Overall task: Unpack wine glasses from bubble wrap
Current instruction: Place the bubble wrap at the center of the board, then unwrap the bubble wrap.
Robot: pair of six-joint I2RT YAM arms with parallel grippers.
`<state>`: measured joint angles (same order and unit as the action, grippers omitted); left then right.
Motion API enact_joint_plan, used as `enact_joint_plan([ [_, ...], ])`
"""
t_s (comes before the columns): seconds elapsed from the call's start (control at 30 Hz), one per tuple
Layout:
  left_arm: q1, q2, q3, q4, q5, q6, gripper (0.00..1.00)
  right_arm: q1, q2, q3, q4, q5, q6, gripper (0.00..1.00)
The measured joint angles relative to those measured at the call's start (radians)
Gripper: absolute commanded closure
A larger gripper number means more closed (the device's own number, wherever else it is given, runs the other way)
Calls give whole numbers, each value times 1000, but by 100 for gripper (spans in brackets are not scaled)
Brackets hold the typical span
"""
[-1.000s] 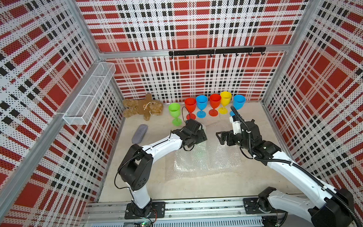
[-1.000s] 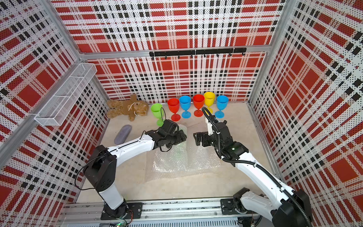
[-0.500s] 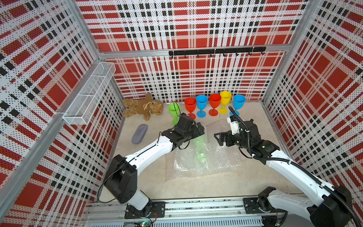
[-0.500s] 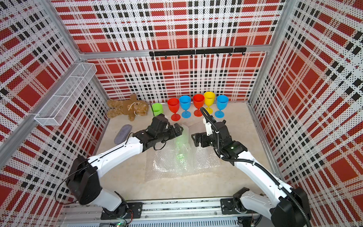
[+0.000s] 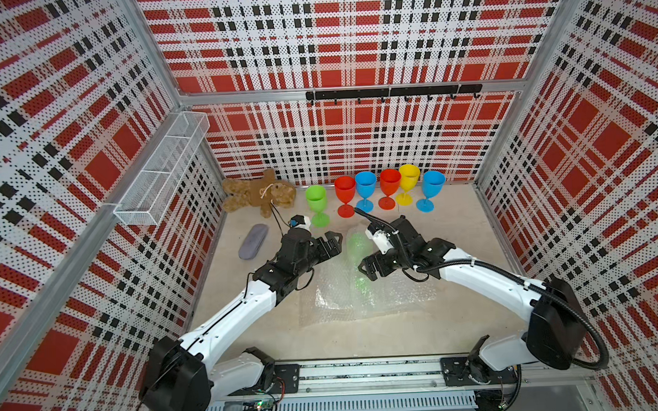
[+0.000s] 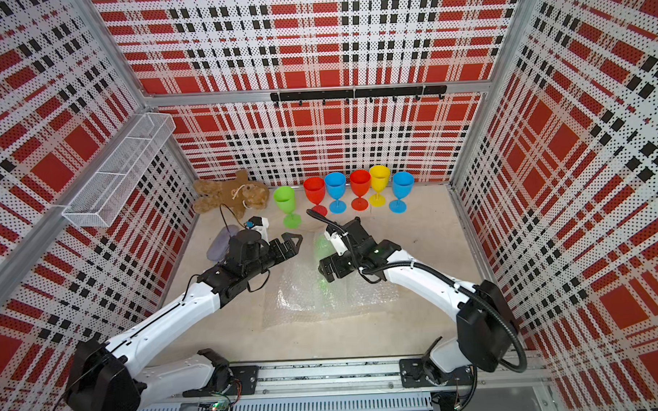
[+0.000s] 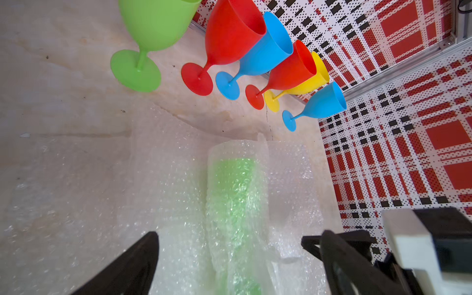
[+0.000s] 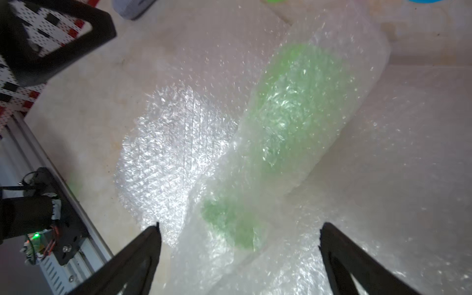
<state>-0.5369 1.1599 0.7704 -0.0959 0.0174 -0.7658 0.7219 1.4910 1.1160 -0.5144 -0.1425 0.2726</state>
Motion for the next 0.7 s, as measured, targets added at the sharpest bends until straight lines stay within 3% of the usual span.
enact_joint_plan([
  [0.13,-28,-3,-44,14,-10,10,3,31,76,45,-41,44,-11,1],
  [0.3,-50,-2,-66,20,-25,16,6,66,116,69,-69,104,-18,14],
  [0.53,-94,76,-63,18,-56,20,7,71,117,71,-85,181,-14,60],
  [0.7,-123,117,-59,12,-54,24,8,64,114,68,-74,182,-7,83],
])
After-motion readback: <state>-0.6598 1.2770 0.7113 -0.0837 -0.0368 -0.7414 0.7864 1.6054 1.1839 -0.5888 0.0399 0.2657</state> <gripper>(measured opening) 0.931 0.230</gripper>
